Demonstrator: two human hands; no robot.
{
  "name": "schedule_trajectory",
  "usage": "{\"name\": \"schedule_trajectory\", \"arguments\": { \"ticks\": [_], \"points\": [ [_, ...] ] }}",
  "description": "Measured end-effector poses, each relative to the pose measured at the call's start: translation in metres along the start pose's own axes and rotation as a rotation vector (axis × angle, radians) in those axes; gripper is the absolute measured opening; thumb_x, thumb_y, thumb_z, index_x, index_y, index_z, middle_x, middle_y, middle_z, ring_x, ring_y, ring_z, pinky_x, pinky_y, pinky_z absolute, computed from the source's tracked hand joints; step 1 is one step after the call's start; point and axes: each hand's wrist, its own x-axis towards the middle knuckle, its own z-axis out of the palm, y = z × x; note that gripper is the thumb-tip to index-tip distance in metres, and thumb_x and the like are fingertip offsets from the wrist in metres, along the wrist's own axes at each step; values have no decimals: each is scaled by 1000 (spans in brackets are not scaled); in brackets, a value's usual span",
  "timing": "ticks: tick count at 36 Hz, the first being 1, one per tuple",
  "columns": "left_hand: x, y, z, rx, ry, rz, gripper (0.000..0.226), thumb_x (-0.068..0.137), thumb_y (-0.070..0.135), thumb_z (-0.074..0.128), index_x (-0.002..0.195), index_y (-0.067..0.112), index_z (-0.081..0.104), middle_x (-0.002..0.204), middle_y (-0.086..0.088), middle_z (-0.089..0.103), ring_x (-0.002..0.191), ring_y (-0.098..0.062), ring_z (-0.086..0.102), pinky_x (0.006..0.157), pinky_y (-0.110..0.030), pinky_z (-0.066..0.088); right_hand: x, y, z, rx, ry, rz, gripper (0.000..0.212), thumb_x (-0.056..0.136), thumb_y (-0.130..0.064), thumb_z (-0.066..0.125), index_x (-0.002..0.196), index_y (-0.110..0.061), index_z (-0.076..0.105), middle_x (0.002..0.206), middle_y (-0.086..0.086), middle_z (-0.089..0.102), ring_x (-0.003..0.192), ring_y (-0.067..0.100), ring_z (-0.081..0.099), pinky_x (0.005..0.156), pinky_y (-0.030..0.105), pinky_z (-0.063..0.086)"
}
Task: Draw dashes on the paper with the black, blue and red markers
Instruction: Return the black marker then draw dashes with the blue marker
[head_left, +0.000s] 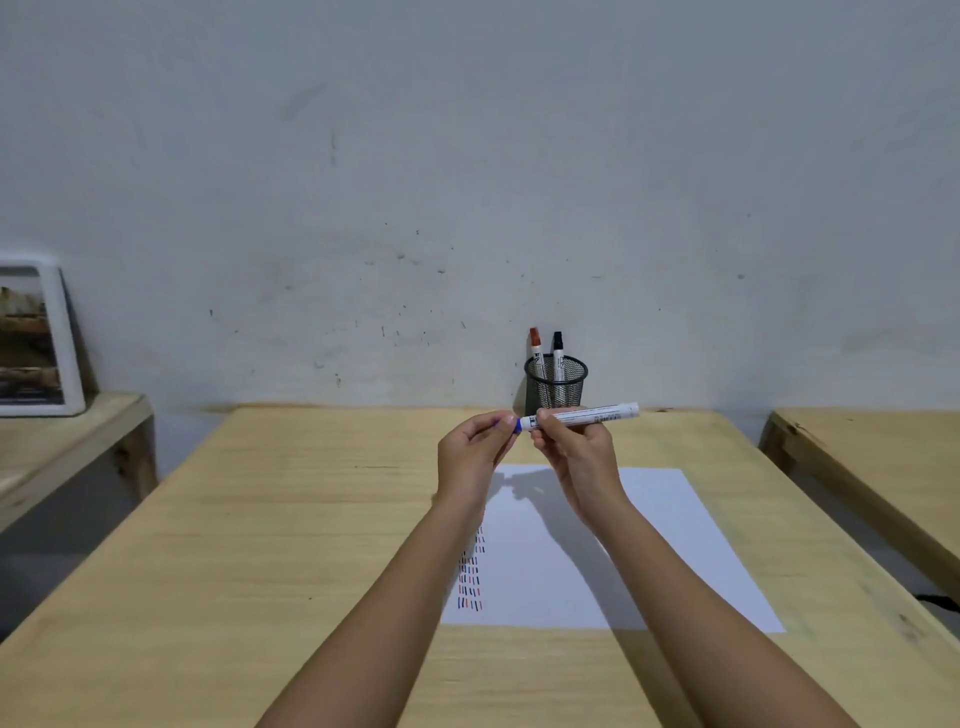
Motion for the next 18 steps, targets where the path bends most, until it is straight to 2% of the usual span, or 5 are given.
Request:
{"name": "schedule_trajectory", "arguments": {
  "ticks": [5,12,15,18],
  "points": [
    [-4,-2,-1,-26,22,-13,15,84,2,64,98,-3,65,83,-8,69,68,-3,70,72,-10,54,-9,3,-1,28,-23,18,8,85,2,61,78,-3,59,70,6,61,60,9,63,64,15,55],
    [-3,12,-5,-67,21,17,9,82,0,65,90,3,66,86,-9,69,71,-4,70,77,-13,55,-11,-14,-8,82,-49,96,4,87,-5,61,86,-4,65,69,3,68,67,12,68,63,16,56],
    [3,19,-4,-104,69,27,9,82,-2,65,90,3,65,87,-10,68,69,-5,70,77,-15,56,-9,-22,-18,107,-23,111,7,85,-2,61,87,-3,68,73,6,68,67,12,67,62,15,56],
    [10,28,-3,-81,87,50,10,81,-2,66,89,3,66,86,-9,68,67,-4,69,76,-15,56,-7,-26,-27,28,-96,134,11,83,2,61,90,-1,69,76,8,69,68,12,68,66,15,56]
  ]
}}
